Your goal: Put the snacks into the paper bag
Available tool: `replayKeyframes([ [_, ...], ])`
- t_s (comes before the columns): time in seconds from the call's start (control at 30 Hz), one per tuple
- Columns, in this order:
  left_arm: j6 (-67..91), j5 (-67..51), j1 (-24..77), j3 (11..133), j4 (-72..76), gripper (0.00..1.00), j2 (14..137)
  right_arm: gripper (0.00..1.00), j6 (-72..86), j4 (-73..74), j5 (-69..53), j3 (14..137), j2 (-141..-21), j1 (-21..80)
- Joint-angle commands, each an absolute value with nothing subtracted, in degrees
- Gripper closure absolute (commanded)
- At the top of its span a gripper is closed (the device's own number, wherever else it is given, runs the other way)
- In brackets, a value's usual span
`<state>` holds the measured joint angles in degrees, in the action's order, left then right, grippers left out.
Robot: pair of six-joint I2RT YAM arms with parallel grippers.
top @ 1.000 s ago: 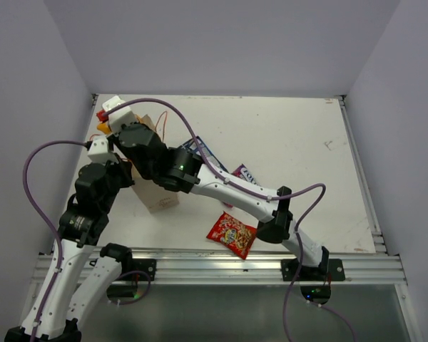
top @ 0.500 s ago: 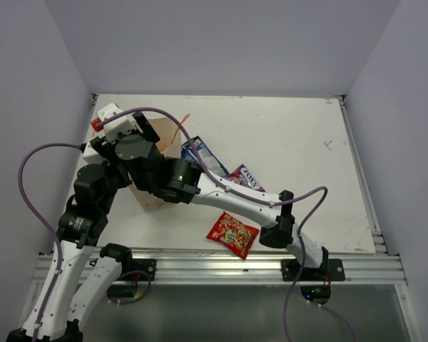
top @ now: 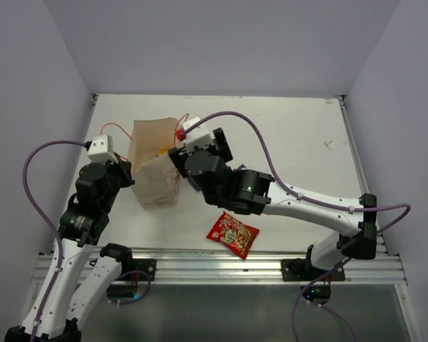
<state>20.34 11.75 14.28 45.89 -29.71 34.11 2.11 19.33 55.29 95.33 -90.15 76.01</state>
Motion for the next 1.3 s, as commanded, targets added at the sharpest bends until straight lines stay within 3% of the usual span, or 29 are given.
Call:
replayKeyframes([
  [0.0,19.16,10.55,14.59,46.05,-27.68,1.00,34.98,0.13,25.27,31.72,54.50,79.25,-88.16,72.07],
  [0.27,19.16,10.46,14.59,46.05,-27.51,1.00,35.68,0.20,42.96,35.77,44.83,64.26,-89.20,73.91],
  [0.73,19.07,10.46,14.59,46.14,-27.42,1.00,36.21,0.21,50.62,30.77,35.69,53.44,-96.84,76.90],
  [0.83,19.16,10.63,14.59,46.14,-27.51,1.00,36.30,0.41,50.98,30.23,35.33,52.82,-96.95,76.99],
  [0.97,19.16,10.72,14.59,46.14,-27.42,1.00,36.39,0.82,49.66,34.16,37.17,55.53,-95.46,76.99],
  [1.13,19.16,10.55,14.59,46.14,-27.33,1.00,36.39,0.94,47.73,51.36,48.82,67.47,-93.61,79.10],
  [1.27,19.07,10.20,14.59,46.14,-27.16,1.00,36.39,0.98,37.67,58.19,58.95,88.44,-92.37,79.28],
])
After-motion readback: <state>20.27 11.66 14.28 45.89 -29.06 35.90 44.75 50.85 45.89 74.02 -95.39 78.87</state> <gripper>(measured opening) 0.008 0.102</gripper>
